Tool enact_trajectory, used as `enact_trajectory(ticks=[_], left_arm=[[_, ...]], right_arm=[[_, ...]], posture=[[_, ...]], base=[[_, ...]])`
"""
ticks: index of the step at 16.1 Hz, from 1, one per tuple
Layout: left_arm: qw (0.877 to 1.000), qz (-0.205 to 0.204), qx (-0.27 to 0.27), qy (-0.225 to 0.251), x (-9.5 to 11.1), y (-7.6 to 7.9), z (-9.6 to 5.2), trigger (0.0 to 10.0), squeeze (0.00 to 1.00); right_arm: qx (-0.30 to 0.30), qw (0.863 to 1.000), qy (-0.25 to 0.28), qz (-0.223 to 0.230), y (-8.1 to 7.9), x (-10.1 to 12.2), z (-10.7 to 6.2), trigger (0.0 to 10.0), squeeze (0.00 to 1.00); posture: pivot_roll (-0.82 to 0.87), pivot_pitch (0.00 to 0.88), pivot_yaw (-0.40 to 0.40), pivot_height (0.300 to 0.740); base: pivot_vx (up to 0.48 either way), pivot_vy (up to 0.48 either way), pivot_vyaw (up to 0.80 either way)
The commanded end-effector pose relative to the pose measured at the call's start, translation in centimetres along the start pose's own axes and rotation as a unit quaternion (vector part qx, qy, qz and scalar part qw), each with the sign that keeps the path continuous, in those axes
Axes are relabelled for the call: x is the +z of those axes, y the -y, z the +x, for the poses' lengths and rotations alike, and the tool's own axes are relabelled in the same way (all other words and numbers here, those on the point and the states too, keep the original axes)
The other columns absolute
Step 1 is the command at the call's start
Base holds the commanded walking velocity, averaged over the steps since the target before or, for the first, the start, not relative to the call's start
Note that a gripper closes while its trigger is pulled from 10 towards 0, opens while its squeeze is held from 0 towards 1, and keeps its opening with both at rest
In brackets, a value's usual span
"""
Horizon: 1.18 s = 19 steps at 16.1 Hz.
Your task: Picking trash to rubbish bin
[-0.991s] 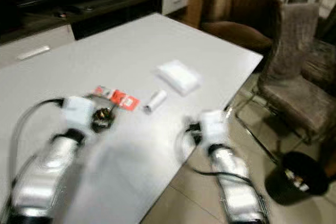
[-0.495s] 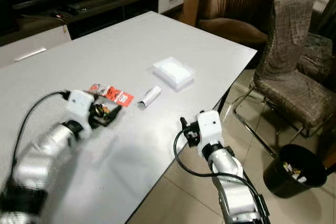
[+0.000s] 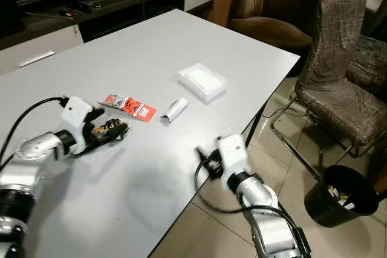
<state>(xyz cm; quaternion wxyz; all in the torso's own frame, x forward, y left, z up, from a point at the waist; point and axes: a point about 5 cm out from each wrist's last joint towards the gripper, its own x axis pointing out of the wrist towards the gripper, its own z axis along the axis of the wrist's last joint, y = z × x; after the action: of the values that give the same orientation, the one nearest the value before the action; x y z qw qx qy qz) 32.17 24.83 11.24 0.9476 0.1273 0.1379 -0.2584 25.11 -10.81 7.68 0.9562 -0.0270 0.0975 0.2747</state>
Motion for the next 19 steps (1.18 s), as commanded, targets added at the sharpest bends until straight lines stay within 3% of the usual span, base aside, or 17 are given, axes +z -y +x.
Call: enact_trajectory(ticks=[1,3,6,8,9,10,12,13,14,19], left_arm=[[1.0,0.002,-0.008,0.008,0.5,-0.5,0.0,10.0,1.0],[1.0,-0.005,-0.009,-0.014,-0.1,-1.8,-0.6,10.0,1.0],[0.999,0.002,-0.009,-0.039,-0.9,-2.0,-0.8,10.0,1.0],[0.998,0.015,0.023,-0.064,-1.8,-2.6,-0.9,10.0,1.0],[0.997,0.013,0.023,-0.07,-2.1,-2.4,-0.7,10.0,0.28],[0.997,0.004,0.016,-0.075,-2.5,-2.0,-0.3,10.0,0.0],[0.996,0.012,0.004,-0.093,-2.8,-1.4,0.2,10.0,0.0],[0.994,0.022,0.002,-0.106,-3.1,-1.1,0.4,7.7,0.0],[0.994,0.021,0.004,-0.108,-3.1,-1.1,0.5,0.0,0.0],[0.995,0.011,-0.009,-0.103,-3.6,-0.5,0.7,0.0,0.0]], right_arm=[[0.028,1.0,0.005,0.005,-0.4,0.4,-0.2,10.0,0.0],[0.168,0.985,0.004,0.042,-2.5,1.1,-1.2,10.0,0.0],[0.225,0.973,0.004,0.058,-3.3,1.6,-1.8,10.0,0.0],[0.271,0.96,0.007,0.072,-3.9,2.3,-2.2,10.0,0.0],[0.281,0.957,0.005,0.074,-4.0,2.5,-2.3,10.0,0.0],[0.289,0.954,0.001,0.076,-4.1,2.6,-2.4,10.0,0.0],[0.289,0.955,-0.002,0.074,-4.0,2.6,-2.4,10.0,0.0],[0.286,0.955,-0.004,0.072,-3.9,2.6,-2.4,10.0,0.0],[0.285,0.956,-0.004,0.073,-3.9,2.6,-2.4,10.0,0.0],[0.287,0.955,-0.019,0.074,-3.9,2.2,-2.6,10.0,0.0]], posture=[[-0.04,0.0,-0.054,0.74],[-0.04,0.0,-0.058,0.74],[-0.04,0.0,-0.058,0.74],[-0.05,0.0,-0.064,0.74],[-0.05,0.0,-0.064,0.74],[-0.05,0.0,-0.063,0.74],[-0.05,0.0,-0.062,0.74],[-0.05,0.0,-0.059,0.74],[-0.05,0.0,-0.059,0.74],[-0.05,0.0,-0.06,0.74]], base=[[0.0,0.0,0.0],[0.0,0.0,0.0],[0.0,0.0,0.0],[0.0,0.0,0.0],[0.0,0.0,0.0],[0.0,0.0,0.0],[0.0,0.0,0.0],[0.0,0.0,0.0],[0.0,0.0,0.0],[0.0,0.0,0.0]])
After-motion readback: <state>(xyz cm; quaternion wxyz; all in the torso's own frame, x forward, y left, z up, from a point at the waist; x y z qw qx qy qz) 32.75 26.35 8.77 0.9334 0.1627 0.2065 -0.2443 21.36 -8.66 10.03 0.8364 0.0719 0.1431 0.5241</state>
